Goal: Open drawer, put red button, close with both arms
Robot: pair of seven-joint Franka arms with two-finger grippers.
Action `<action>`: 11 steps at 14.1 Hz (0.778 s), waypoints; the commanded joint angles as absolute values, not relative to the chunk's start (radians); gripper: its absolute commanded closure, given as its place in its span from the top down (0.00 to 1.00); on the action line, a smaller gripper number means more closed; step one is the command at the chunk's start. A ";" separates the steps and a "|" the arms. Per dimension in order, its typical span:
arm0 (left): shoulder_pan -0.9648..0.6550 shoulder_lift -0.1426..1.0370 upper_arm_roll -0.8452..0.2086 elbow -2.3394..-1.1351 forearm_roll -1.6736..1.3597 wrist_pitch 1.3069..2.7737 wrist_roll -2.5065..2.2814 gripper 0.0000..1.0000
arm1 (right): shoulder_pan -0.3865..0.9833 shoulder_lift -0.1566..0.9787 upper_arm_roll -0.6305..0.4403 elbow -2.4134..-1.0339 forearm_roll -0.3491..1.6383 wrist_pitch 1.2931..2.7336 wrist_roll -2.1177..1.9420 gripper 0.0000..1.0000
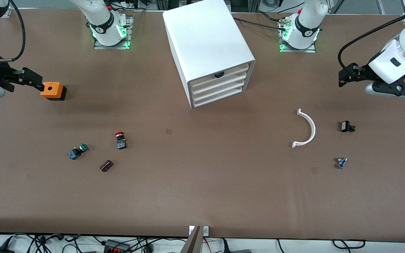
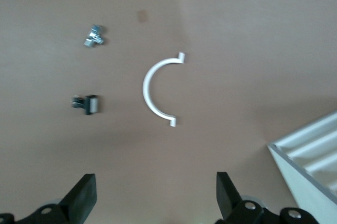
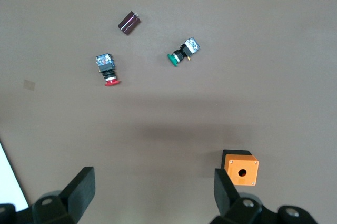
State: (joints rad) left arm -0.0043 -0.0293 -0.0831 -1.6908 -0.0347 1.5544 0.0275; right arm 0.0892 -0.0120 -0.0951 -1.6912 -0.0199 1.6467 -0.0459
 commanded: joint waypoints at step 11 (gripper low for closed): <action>-0.132 0.259 -0.127 -1.669 -0.483 1.436 0.057 1.00 | 0.225 0.254 -0.091 -1.674 -0.009 1.816 -0.058 1.00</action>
State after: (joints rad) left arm -0.1480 0.1858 -0.1306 -1.6927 -0.3724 1.4226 0.0313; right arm 0.2036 0.1898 -0.0874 -1.6956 -0.0179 1.7973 -0.0451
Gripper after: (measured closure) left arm 0.000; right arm 0.000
